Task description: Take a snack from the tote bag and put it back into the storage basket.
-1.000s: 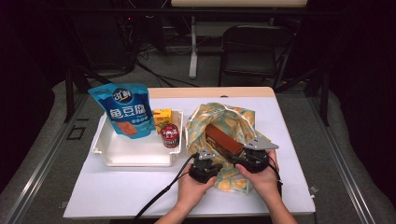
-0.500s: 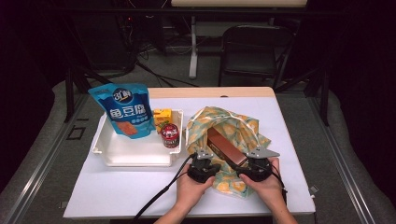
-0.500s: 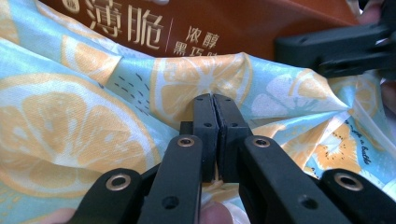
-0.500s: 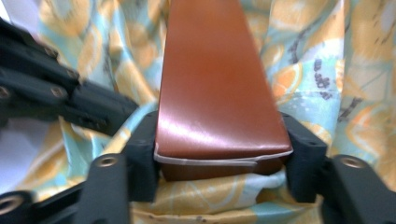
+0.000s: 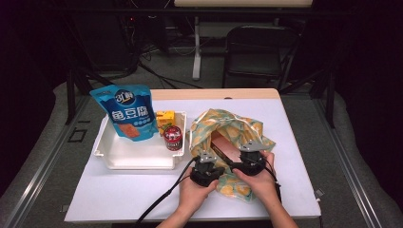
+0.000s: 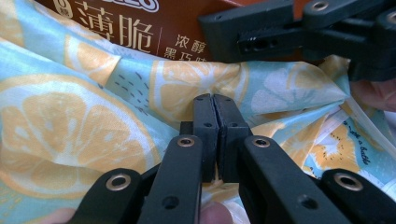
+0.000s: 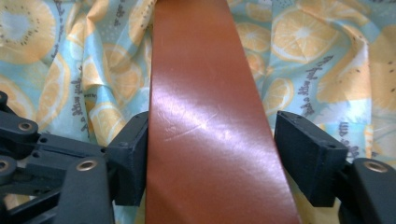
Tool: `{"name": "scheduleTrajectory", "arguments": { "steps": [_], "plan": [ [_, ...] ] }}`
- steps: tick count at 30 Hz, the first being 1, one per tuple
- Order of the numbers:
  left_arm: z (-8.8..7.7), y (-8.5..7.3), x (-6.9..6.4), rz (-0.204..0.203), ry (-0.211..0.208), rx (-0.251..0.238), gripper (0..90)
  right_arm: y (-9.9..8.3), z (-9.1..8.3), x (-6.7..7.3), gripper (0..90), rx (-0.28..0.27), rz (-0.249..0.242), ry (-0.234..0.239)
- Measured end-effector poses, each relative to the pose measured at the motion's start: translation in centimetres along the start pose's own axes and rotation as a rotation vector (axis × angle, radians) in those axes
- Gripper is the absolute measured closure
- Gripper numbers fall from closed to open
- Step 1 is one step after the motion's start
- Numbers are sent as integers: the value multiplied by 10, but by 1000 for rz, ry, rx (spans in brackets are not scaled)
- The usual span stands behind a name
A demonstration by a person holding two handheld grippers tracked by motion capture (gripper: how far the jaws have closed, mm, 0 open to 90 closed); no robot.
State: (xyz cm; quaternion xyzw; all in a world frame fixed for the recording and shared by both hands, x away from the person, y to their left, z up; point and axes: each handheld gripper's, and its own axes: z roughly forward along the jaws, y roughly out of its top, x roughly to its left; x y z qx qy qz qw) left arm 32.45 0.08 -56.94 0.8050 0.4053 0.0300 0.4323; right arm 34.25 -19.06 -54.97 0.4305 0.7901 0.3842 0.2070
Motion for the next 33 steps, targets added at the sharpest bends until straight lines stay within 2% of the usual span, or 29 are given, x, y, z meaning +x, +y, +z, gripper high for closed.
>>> {"name": "scheduleTrajectory", "arguments": {
  "steps": [5, 8, 10, 11, 20, 22, 23, 25, 33],
  "plan": [
    [0, 0, 0, 0, 2, 0, 885, -5, 4, -3, 380, 32, 10, 26],
    [1, 0, 0, -2, -1, -6, 885, -5, 4, -5, 398, 33, 17, 37],
    [1, 0, 0, -4, -2, -5, 885, -5, 2, -5, 415, 27, 2, 39],
    [0, 1, 1, -3, -3, 13, 887, -4, 1, -5, 419, 18, 0, 44],
    [1, 0, 1, -13, 2, 5, 897, 5, -24, -8, 424, -28, -1, 51],
    [3, 0, 0, -19, -1, -16, 898, 8, -30, -8, 424, -37, -8, 56],
    [2, 0, 0, -11, 6, -2, 898, 9, -33, -8, 424, -42, -5, 57],
    [3, 0, 1, -12, -1, -10, 898, 12, -38, -8, 424, -50, -3, 60],
    [2, 1, 1, -13, 8, 4, 899, 13, -54, -7, 424, -28, -14, 81]
  ]
}}
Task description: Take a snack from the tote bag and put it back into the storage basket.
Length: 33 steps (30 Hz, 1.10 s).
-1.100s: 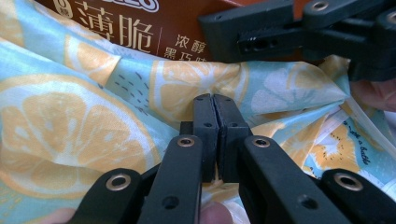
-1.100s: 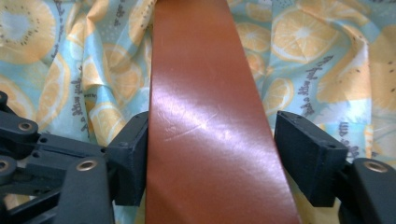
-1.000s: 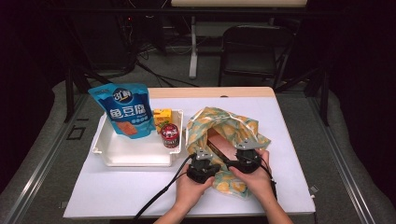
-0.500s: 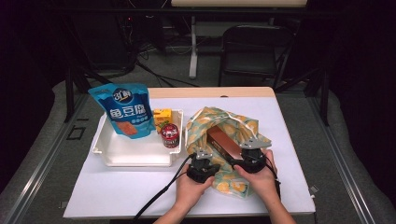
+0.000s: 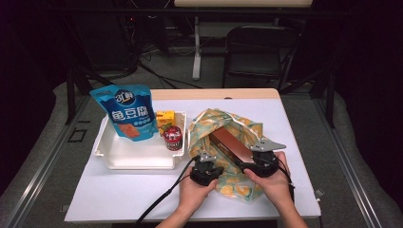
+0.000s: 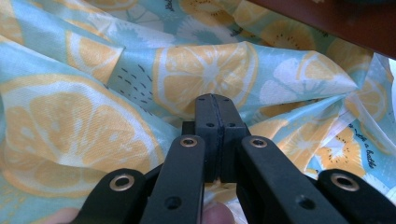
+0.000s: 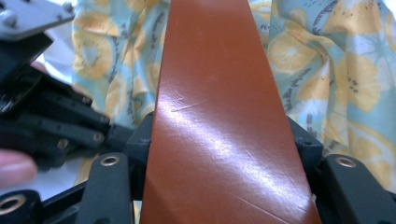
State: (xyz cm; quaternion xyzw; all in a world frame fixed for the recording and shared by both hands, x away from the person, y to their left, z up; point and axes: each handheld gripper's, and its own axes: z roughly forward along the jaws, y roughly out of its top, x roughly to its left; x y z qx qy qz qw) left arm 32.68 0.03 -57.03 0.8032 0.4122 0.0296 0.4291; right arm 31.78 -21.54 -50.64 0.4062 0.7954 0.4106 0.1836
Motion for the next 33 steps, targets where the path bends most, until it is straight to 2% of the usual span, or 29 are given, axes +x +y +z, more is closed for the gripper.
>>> {"name": "scheduleTrajectory", "arguments": {
  "steps": [5, 9, 10, 16, 20, 25, 29, 32, 33],
  "plan": [
    [0, 0, 0, -7, 1, -13, 899, -7, -12, -3, 424, 20, -11, 3],
    [-5, 0, -1, 33, -8, -52, 898, -15, -20, -5, 424, 26, -17, 15],
    [-8, -1, -1, 57, -13, -61, 886, -17, -22, -5, 424, 25, -17, 19],
    [-28, -4, 4, 102, -30, -126, 758, -25, -30, -4, 424, 21, -28, 29],
    [-48, -6, 12, 127, -46, -162, 643, -23, -34, 0, 424, 19, -58, 56],
    [-75, -7, 19, 169, -68, -219, 491, -17, -38, 8, 425, 5, -86, 65],
    [-95, -8, 23, 201, -111, -240, 375, -14, -40, 12, 425, -3, -96, 90],
    [-108, -11, 29, 204, -122, -244, 316, -13, -40, 14, 425, -8, -107, 106],
    [-112, -11, 31, 204, -111, -239, 281, -13, -40, 15, 425, -11, -106, 107]
  ]
}}
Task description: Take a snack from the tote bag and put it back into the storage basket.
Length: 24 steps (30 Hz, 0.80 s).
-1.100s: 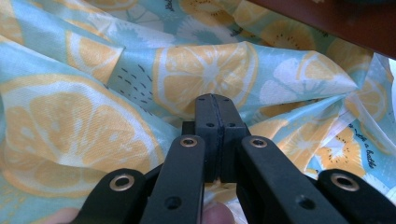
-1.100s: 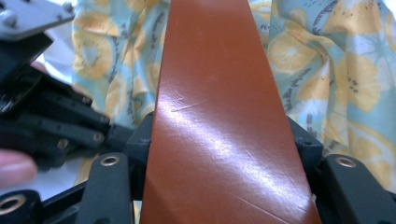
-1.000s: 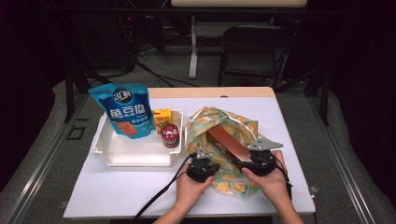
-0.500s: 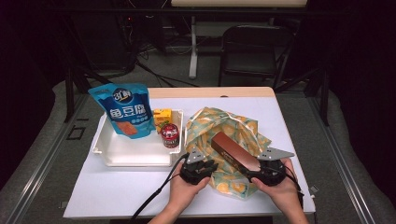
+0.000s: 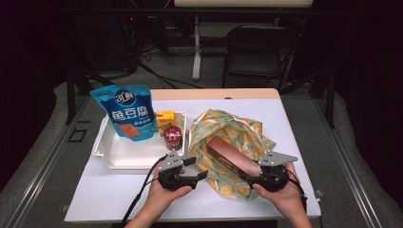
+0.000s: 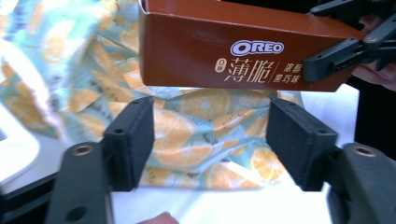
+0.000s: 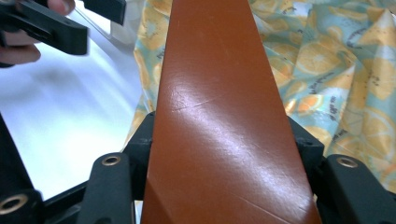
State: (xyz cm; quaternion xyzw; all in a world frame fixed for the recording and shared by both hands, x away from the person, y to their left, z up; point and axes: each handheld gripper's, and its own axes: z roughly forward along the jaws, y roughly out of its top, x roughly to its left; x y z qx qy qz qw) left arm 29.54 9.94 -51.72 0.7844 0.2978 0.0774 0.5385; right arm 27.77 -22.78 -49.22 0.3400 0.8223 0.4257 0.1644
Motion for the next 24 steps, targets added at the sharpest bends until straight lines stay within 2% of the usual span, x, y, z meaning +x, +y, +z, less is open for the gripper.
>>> {"name": "scheduleTrajectory", "arguments": {
  "steps": [1, 4, 6, 9, 12, 17, 24],
  "plan": [
    [-4, 0, 2, 3, 13, 3, 244, 1, 0, 0, 425, -2, -4, 7],
    [-13, -1, 7, -5, 3, 6, 151, 2, 1, 3, 425, -11, -10, 19],
    [-19, -3, 8, 16, 2, 11, 119, 4, 2, 4, 425, -12, -20, 23],
    [-25, -4, 10, 15, -8, 9, 76, 6, 3, 6, 425, -16, -27, 36],
    [-32, -6, 14, 22, -22, 9, 43, 7, 4, 8, 425, -20, -28, 52],
    [-43, -9, 22, 27, -48, -13, 22, 11, 5, 12, 426, -26, -55, 68],
    [-48, -7, 28, 43, -56, -28, 0, 14, 7, 18, 425, -36, -84, 103]
  ]
}}
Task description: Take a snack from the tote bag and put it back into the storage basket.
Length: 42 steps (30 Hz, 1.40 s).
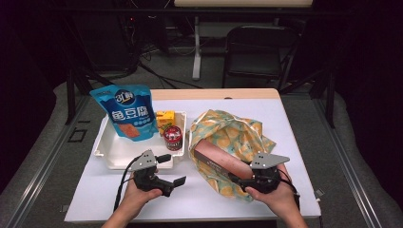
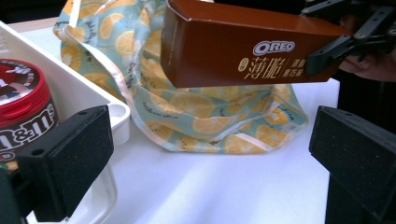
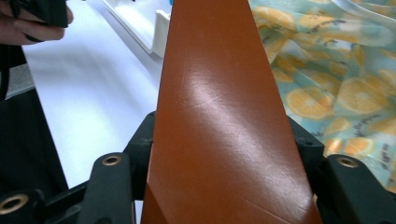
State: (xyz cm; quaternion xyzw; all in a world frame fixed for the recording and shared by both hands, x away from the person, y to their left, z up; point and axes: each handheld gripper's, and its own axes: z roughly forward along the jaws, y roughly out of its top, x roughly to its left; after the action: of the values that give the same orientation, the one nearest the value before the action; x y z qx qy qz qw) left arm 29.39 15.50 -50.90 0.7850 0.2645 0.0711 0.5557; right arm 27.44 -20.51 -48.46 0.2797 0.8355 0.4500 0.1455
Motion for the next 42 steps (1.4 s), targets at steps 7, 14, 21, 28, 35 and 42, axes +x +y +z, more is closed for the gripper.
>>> {"name": "scheduleTrajectory", "arguments": {
  "steps": [7, 14, 21, 28, 35, 42],
  "plan": [
    [1, 1, 2, 28, -30, 7, 0, 3, 3, 6, 426, -8, -39, 49],
    [3, 0, 4, 58, -57, 13, 0, 5, 9, 14, 426, 2, -80, 92],
    [5, -2, 6, 70, -110, 21, 0, 6, 15, 24, 426, 5, -124, 150],
    [5, -3, 8, 90, -155, 37, 6, 6, 18, 27, 426, 7, -152, 204],
    [7, -5, 7, 108, -184, 32, 58, 5, 19, 29, 426, 10, -173, 239],
    [8, -6, 4, 132, -222, 32, 135, 4, 19, 30, 426, 13, -191, 270]
  ]
}}
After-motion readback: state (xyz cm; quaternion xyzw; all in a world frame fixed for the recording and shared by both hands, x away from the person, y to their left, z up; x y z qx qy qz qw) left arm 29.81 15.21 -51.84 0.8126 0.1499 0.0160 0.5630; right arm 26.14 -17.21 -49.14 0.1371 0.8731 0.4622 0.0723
